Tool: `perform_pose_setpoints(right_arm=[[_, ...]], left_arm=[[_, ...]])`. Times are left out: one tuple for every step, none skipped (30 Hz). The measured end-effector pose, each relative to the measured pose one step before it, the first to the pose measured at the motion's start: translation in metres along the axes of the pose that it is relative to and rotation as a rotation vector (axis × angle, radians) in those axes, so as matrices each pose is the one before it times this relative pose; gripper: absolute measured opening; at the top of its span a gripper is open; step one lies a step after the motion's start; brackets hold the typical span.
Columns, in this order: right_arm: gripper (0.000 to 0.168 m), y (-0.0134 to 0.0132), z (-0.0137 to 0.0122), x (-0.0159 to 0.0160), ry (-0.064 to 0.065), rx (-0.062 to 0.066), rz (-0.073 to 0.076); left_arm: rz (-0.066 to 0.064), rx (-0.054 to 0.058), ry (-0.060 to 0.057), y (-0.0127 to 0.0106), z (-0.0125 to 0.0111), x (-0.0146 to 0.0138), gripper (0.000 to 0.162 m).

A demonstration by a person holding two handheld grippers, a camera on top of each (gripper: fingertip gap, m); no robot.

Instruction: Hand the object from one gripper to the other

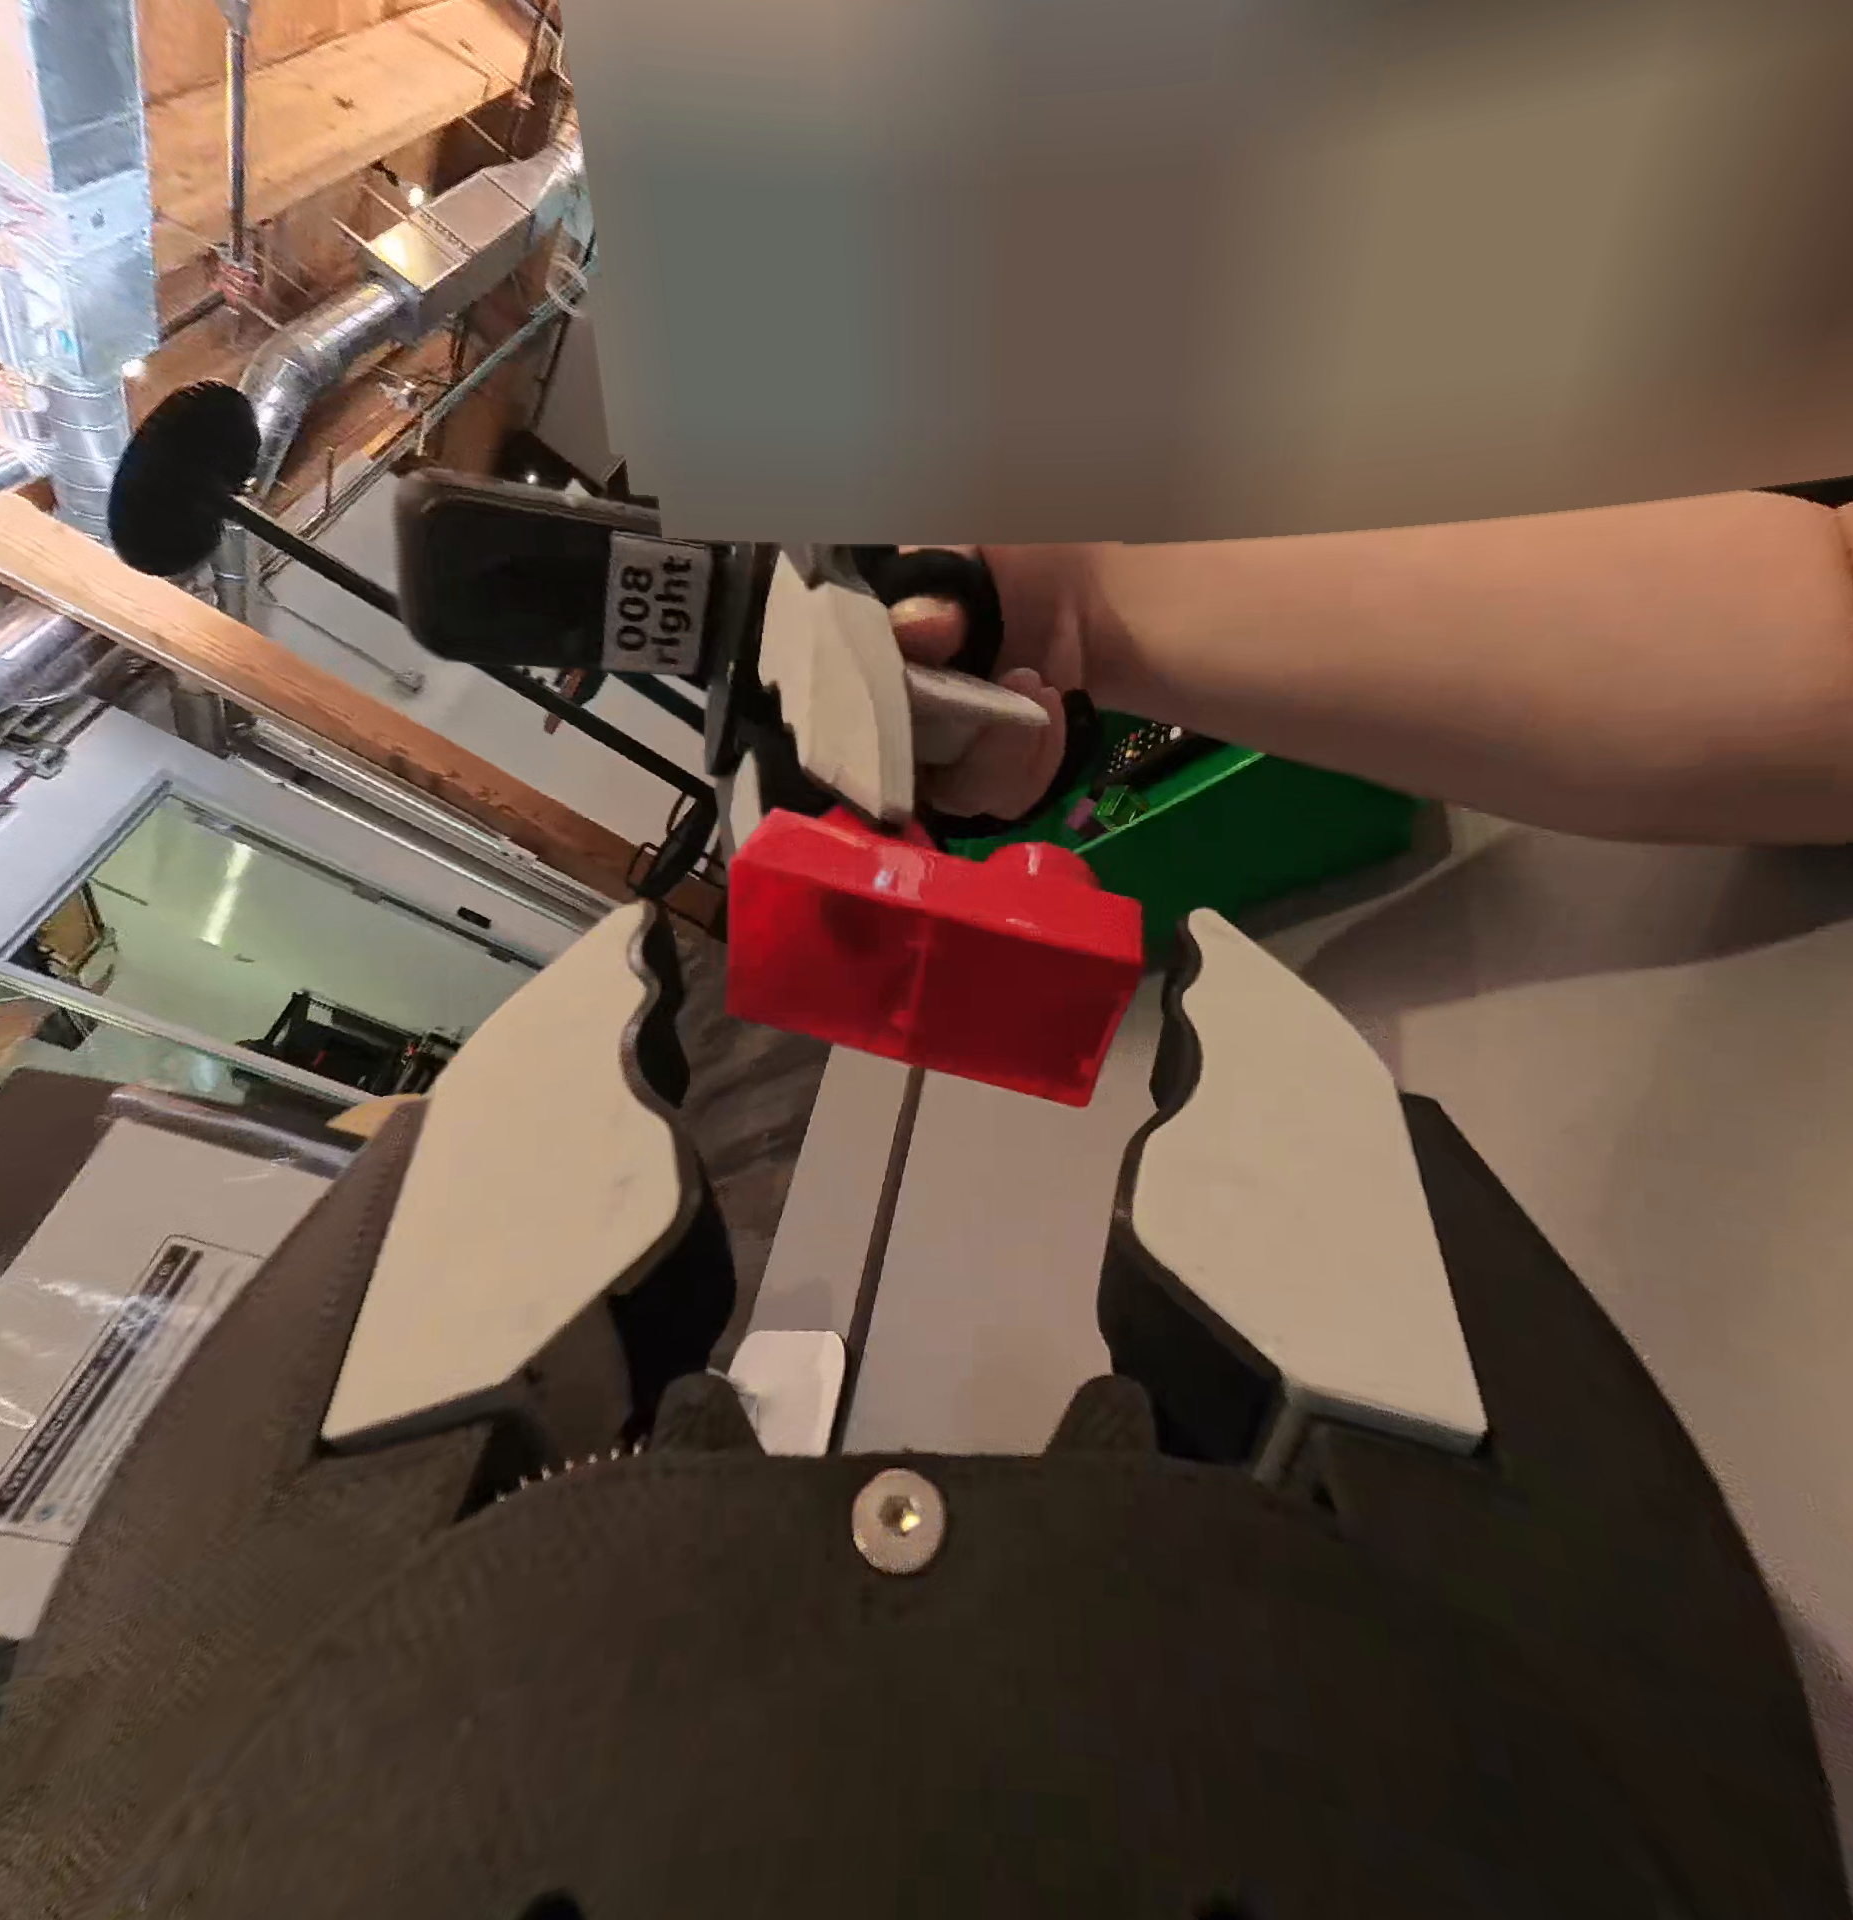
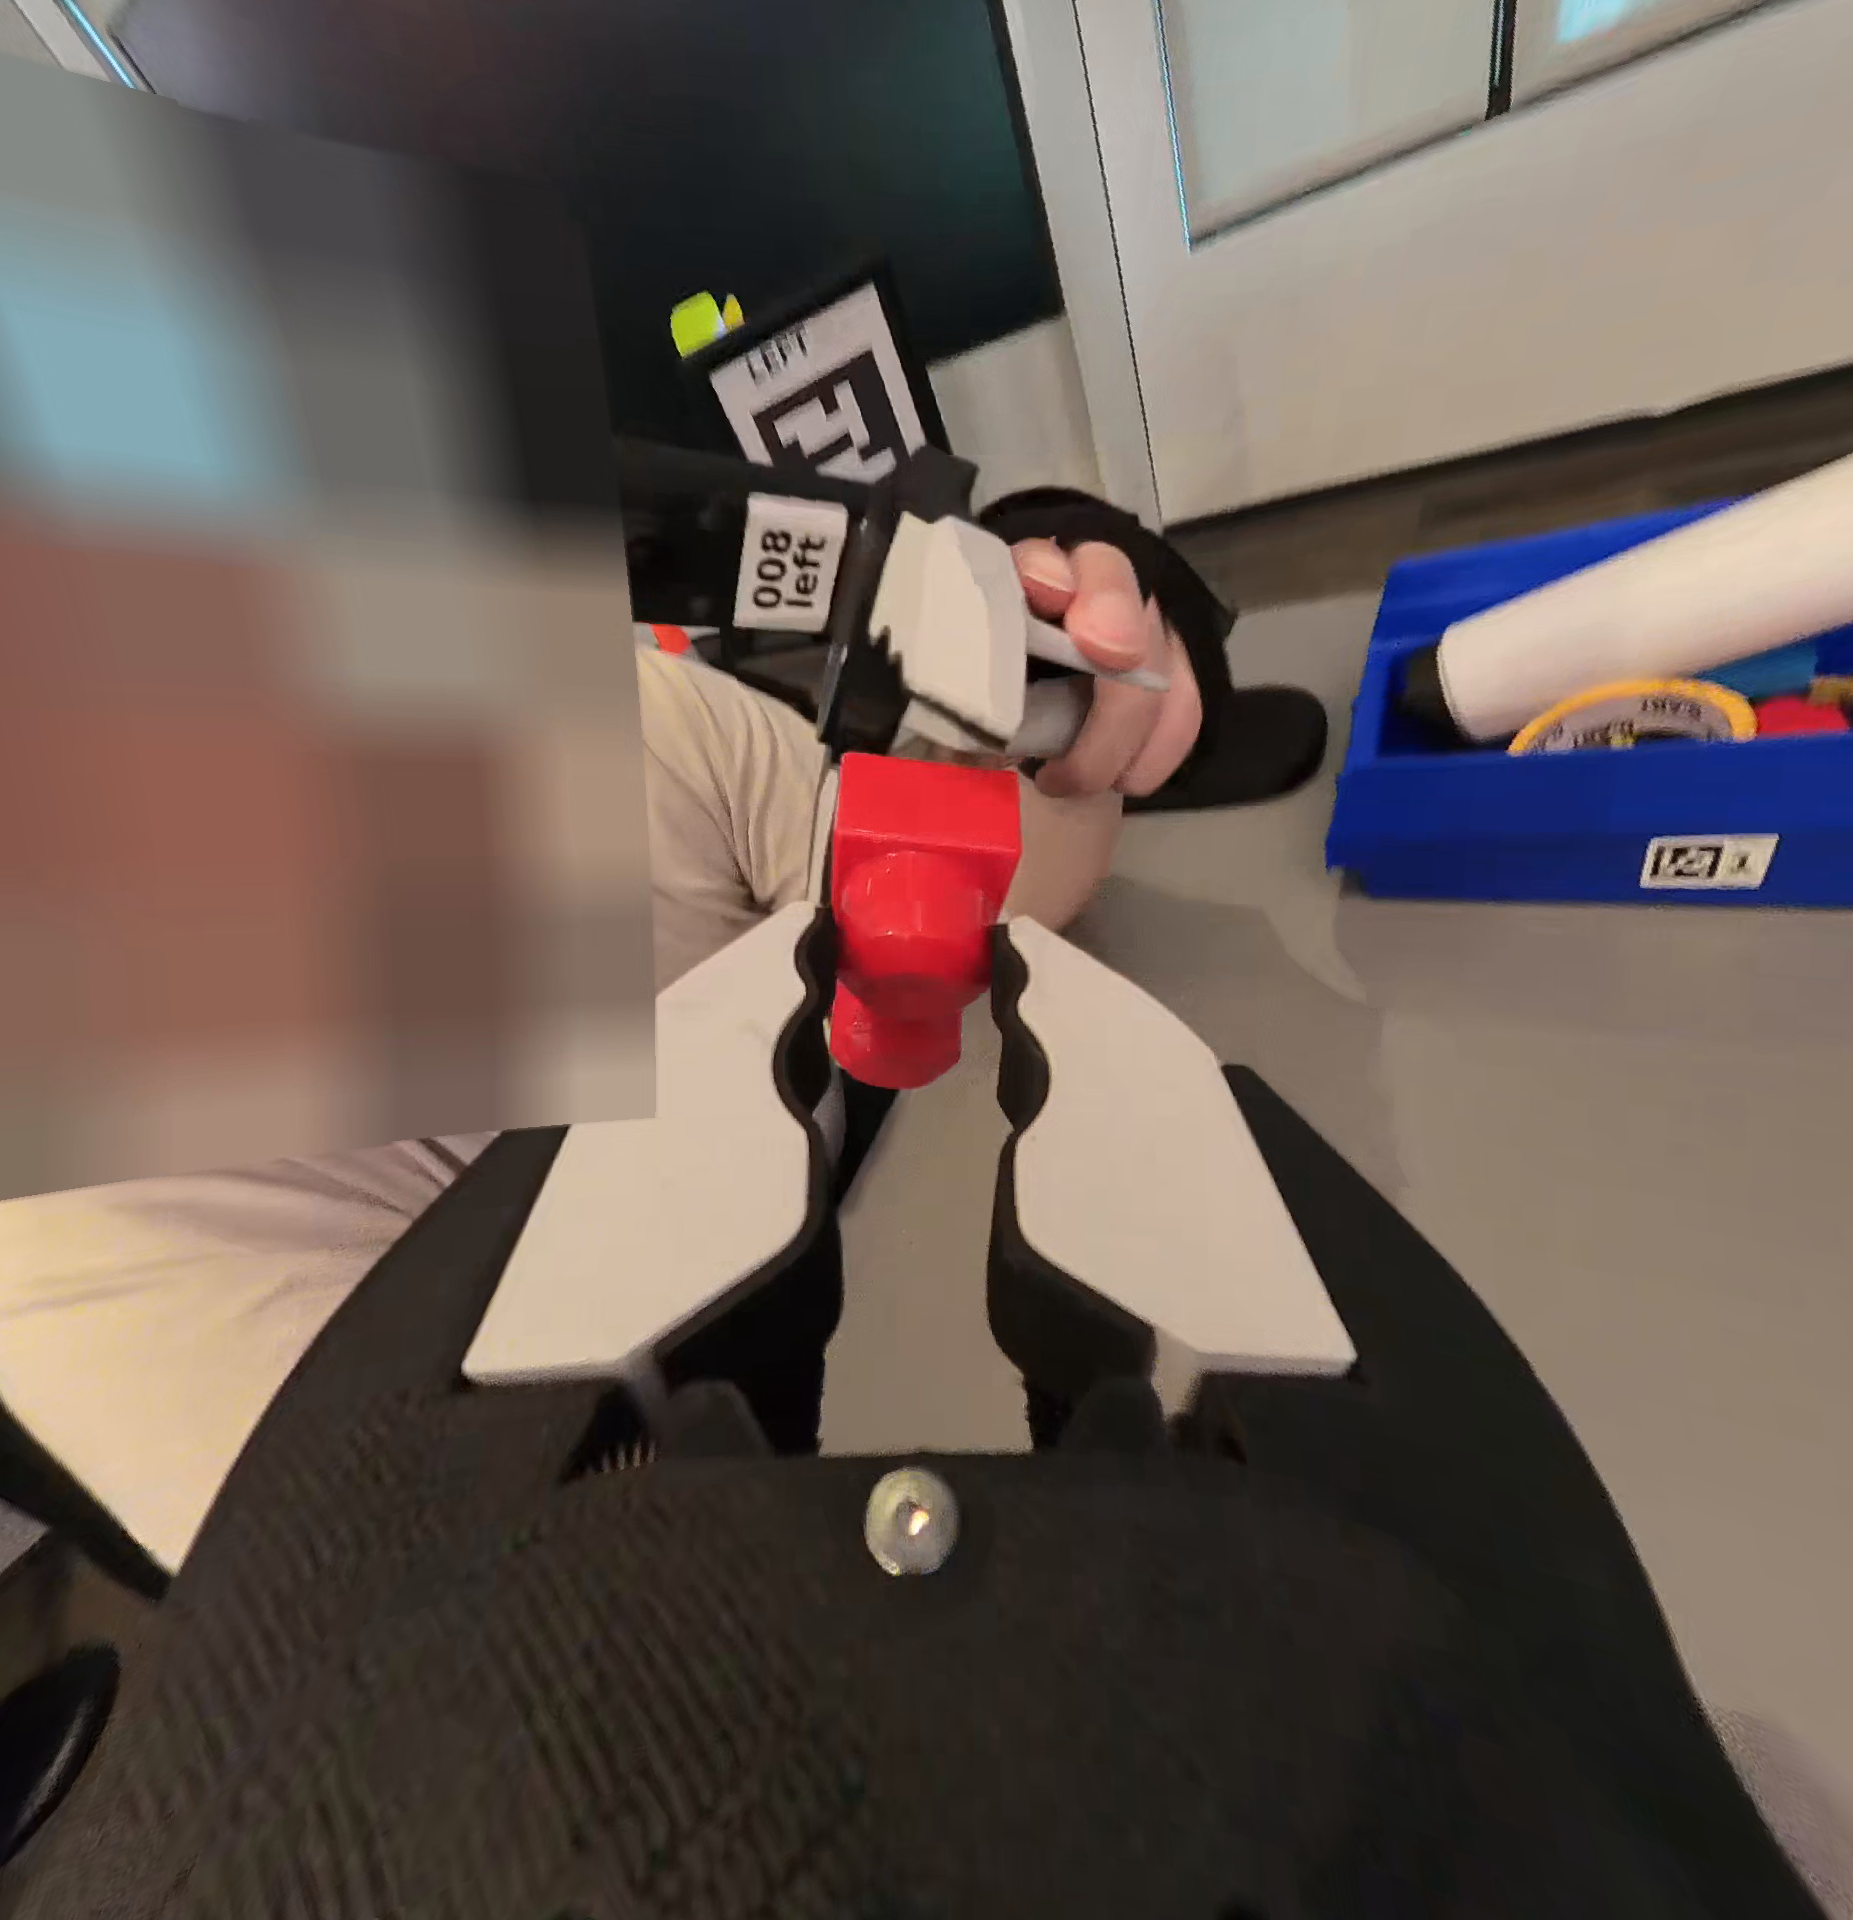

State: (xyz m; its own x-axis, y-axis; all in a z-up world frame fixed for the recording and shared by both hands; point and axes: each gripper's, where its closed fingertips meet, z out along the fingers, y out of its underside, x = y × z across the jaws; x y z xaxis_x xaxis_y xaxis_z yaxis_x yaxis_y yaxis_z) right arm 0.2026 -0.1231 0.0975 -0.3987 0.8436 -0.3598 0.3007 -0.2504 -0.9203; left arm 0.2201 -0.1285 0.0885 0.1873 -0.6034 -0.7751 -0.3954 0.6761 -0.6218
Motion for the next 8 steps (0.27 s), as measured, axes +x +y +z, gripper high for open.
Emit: perform_pose_setpoints(right_arm=[[0.029,0.00345,0.00089,0.00130,0.0021,-0.0201,0.0107],[0.029,0.00208,0.00038,0.00148,0.0038,-0.0099,0.0080],[0.028,0.00082,-0.00006,0.00063,-0.0010,-0.0026,0.0057],[0.029,0.00033,-0.00041,0.00075,0.0007,0.0001,0.0006],[0.029,0.00154,0.00013,0.00087,0.0049,-0.0078,-0.0039],[0.029,0.00290,0.00065,0.00124,0.0098,-0.0162,-0.0066],[0.029,0.00201,0.00077,0.00067,0.0084,-0.0103,-0.0110],[0.029,-0.00251,-0.00039,-0.00050,0.0031,0.0162,-0.0153]], left_arm=[[0.0087,0.0074,-0.0055,-0.00061,0.00241,0.00107,0.087],[0.0137,0.0120,0.0012,-0.00130,0.00094,0.00191,0.082],[0.0171,0.0064,0.0049,-0.00052,0.00044,0.00235,0.078],[0.0196,-0.0013,-0.0024,0.00029,0.00037,0.00139,0.075],[0.0243,-0.0112,0.0000,0.00194,0.00040,0.00120,0.075],[0.0193,-0.0144,0.0130,0.00253,0.00004,0.00275,0.075],[0.0187,-0.0093,0.0082,0.00141,-0.00013,0.00191,0.074],[0.0175,0.0030,-0.0218,-0.00118,-0.00030,-0.00247,0.074]])
